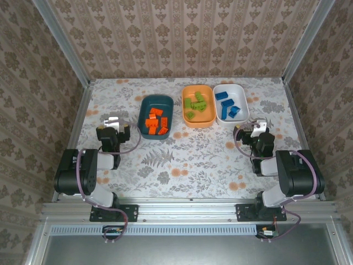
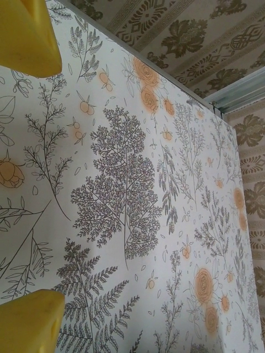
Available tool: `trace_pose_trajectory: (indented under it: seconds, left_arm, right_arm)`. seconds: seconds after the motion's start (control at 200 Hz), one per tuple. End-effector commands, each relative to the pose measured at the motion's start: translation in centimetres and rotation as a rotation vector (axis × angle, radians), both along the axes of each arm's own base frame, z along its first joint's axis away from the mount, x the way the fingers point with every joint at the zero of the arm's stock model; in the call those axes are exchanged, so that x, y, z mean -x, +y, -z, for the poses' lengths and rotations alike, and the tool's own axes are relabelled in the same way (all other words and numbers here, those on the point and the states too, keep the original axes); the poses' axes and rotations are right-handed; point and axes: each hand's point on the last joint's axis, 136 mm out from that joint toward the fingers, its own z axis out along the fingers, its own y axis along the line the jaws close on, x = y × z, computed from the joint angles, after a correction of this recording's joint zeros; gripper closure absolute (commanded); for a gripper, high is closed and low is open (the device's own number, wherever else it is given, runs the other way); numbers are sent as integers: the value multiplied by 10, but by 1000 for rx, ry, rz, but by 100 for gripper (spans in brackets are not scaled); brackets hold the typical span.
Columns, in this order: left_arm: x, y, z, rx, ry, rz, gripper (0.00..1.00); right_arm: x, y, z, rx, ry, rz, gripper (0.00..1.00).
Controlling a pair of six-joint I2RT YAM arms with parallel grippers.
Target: Sort the legos into containers by color
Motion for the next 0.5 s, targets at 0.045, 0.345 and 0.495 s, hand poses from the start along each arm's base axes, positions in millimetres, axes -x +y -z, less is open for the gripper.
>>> trace_pose_trajectory:
  seconds: [0.045, 0.345, 0.495]
  left_arm:
    - [-6, 5, -8, 21, -24, -26, 0]
    - [-6, 5, -8, 21, -25, -26, 0]
    - [-7, 5, -8, 21, -26, -26, 0]
  right_arm:
    - [-6, -10, -7, 2, -24, 63, 0]
    - [-27, -7, 0, 49, 95, 86, 0]
    - [-27, -4, 1, 69, 101, 86, 0]
